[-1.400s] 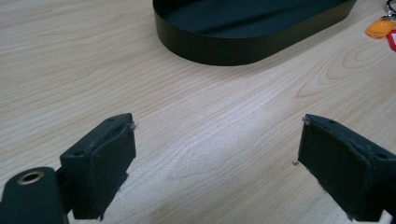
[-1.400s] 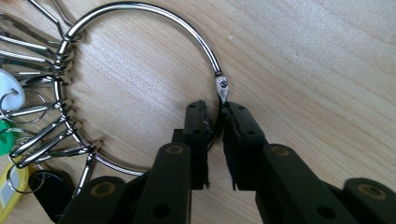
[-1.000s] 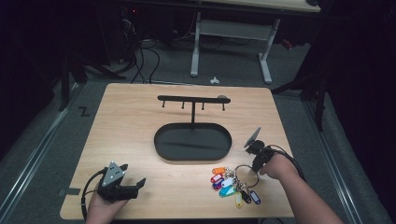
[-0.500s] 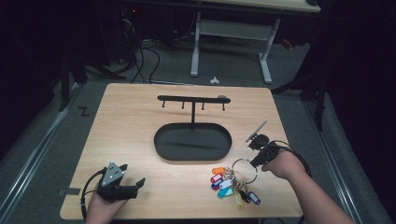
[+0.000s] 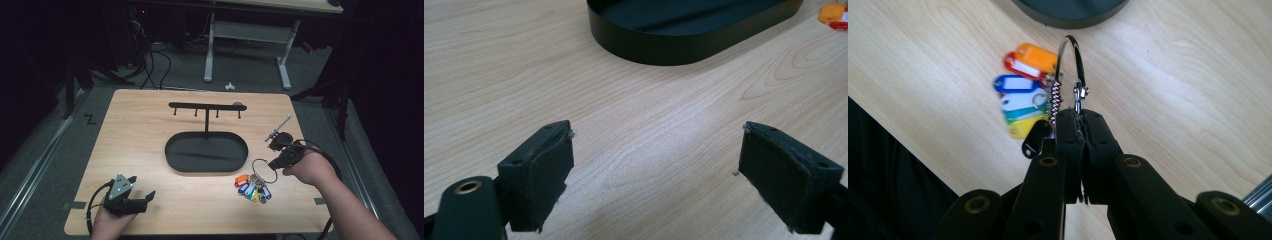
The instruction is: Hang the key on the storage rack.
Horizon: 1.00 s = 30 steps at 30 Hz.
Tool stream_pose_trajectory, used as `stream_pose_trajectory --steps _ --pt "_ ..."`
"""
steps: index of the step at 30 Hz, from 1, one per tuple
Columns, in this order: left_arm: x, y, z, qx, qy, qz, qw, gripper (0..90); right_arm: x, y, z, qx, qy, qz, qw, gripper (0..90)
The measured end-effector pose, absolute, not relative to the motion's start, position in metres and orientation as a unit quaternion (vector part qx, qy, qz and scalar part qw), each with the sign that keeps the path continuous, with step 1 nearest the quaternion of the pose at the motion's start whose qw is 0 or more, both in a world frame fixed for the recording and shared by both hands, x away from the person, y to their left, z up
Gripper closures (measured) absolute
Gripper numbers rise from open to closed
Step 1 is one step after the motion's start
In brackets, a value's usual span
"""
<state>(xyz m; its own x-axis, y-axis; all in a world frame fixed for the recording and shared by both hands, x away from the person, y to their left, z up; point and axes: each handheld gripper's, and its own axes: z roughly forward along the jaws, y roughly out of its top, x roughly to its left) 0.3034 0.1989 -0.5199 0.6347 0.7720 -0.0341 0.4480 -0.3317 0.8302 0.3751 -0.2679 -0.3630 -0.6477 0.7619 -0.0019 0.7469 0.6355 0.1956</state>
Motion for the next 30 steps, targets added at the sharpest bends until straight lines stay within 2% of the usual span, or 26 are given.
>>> stream_pose_trajectory --steps 15,30 --pt "0.304 0.2 -0.52 0.795 0.384 0.189 0.43 14.9 0.382 -0.267 -0.318 0.416 0.9 0.106 0.071 87.8" --pt "0.304 0.2 -0.521 0.795 0.385 0.188 0.43 15.0 0.397 -0.253 -0.301 0.402 0.905 0.112 0.083 87.9"
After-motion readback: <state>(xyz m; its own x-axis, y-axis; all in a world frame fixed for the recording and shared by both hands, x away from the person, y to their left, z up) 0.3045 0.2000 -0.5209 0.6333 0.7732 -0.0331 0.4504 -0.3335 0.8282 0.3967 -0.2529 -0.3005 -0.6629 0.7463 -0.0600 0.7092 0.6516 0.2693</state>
